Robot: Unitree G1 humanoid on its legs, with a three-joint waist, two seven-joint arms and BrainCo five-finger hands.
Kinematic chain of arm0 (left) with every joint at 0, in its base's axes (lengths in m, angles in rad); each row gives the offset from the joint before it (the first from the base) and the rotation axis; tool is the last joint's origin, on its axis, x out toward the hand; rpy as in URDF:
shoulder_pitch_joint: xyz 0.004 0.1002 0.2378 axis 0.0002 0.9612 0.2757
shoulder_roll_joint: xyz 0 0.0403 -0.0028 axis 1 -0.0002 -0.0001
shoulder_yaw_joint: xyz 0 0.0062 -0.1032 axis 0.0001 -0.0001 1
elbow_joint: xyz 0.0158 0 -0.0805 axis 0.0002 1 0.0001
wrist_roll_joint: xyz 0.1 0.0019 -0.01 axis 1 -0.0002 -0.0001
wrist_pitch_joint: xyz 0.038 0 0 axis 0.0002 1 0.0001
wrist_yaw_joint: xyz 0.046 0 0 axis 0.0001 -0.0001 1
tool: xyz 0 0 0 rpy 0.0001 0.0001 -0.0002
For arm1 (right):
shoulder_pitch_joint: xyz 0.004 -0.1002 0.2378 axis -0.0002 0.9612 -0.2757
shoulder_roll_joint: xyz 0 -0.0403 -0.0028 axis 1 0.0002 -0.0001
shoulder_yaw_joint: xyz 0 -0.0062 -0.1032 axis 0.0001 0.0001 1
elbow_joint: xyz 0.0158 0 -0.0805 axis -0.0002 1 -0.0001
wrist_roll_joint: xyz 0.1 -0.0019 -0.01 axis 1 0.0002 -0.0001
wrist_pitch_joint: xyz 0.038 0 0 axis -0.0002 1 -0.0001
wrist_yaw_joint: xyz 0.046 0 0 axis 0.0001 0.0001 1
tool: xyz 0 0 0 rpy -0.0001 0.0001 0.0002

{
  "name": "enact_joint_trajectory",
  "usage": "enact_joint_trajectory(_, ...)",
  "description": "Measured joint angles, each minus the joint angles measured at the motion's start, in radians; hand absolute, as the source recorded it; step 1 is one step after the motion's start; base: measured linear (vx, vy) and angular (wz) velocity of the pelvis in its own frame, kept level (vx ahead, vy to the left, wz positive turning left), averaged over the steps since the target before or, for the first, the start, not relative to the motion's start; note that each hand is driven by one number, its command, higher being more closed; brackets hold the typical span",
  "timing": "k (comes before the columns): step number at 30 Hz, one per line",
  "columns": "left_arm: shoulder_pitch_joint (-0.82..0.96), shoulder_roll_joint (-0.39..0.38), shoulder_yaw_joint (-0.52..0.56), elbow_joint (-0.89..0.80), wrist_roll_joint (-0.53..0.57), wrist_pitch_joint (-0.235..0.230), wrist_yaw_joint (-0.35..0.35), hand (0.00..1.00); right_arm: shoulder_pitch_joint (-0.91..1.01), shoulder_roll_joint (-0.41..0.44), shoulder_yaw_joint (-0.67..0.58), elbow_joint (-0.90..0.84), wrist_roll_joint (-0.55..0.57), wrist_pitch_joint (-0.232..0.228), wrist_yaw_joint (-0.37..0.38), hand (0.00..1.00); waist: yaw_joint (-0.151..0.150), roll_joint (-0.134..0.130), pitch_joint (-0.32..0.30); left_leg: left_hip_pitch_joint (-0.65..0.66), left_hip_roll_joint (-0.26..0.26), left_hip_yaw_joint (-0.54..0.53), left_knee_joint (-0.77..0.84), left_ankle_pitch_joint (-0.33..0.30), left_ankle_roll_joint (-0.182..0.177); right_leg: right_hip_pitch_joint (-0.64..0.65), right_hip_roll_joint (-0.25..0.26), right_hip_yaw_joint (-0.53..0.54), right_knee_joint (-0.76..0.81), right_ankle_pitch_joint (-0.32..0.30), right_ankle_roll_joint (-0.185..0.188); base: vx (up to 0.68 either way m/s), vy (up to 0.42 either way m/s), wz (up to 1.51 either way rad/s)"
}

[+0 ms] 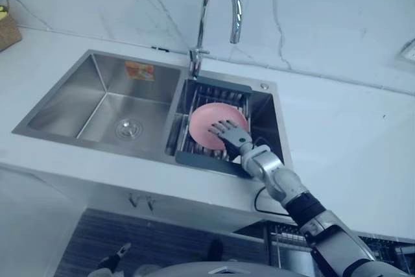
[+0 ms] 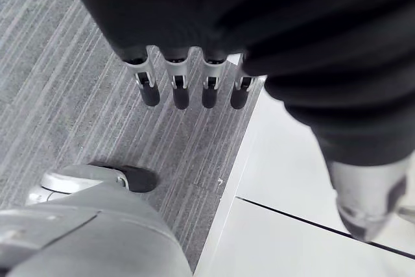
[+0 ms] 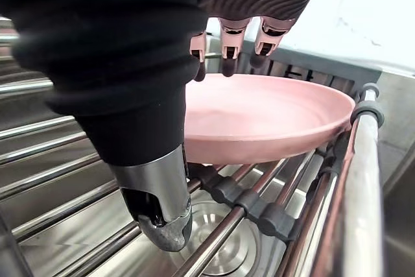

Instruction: Walk over to the sink, pick up the cup, carry it to the dishwasher, place the cup inside the dishwasher, then close the dishwasher door

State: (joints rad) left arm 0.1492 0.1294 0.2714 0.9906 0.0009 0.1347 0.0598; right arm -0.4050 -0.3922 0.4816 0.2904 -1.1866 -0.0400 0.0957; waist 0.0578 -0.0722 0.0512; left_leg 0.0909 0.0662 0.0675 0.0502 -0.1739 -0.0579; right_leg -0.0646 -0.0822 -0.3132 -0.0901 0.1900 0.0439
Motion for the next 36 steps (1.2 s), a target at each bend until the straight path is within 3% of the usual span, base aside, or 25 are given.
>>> enact_joint_trajectory(10,-0.002,0.000,-0.018,-0.001,-0.021,0.002,0.001,0.00,-0.014,0.033,0.025,0.073,-0.039,0.114,-0.043,1.00,0.006,-0.006,0.001,0.014,0.000,-0.001,-0.001,0.000,-0.001,0.017,0.000,-0.002,0.000,-0.002,0.000,0.00,0.000,0.00)
enact_joint_trajectory(17,-0.013,-0.002,-0.019,-0.001,-0.037,0.013,0.002,0.00,-0.047,0.039,0.024,0.122,-0.038,0.135,-0.062,1.00,0.015,-0.005,0.001,0.014,0.001,0.000,-0.002,-0.004,-0.006,0.017,0.001,-0.003,0.000,-0.003,-0.002,0.00,0.000,0.00)
enact_joint_trajectory(29,-0.018,-0.003,-0.016,-0.026,-0.037,0.012,0.021,0.00,-0.018,0.038,-0.047,0.075,0.053,0.127,-0.258,1.00,0.012,0.004,0.037,0.025,0.003,0.016,-0.002,-0.003,-0.006,0.026,0.001,0.000,0.000,-0.004,-0.001,0.00,0.000,0.00)
enact_joint_trajectory(32,-0.011,-0.004,-0.007,-0.035,-0.037,0.010,0.024,0.00,0.019,0.034,-0.065,-0.002,0.092,0.090,-0.318,1.00,0.005,0.021,0.049,0.029,0.006,0.024,-0.001,-0.003,-0.005,0.028,0.002,0.002,0.000,-0.005,0.001,0.01,0.007,-0.01)
enact_joint_trajectory(36,-0.006,-0.004,0.001,-0.035,-0.036,-0.002,0.028,0.00,0.047,0.027,-0.066,-0.046,0.113,0.049,-0.325,1.00,0.000,0.022,0.050,0.034,0.010,0.039,-0.001,-0.003,-0.005,0.029,0.007,0.005,0.000,-0.007,0.000,0.02,0.014,-0.03)
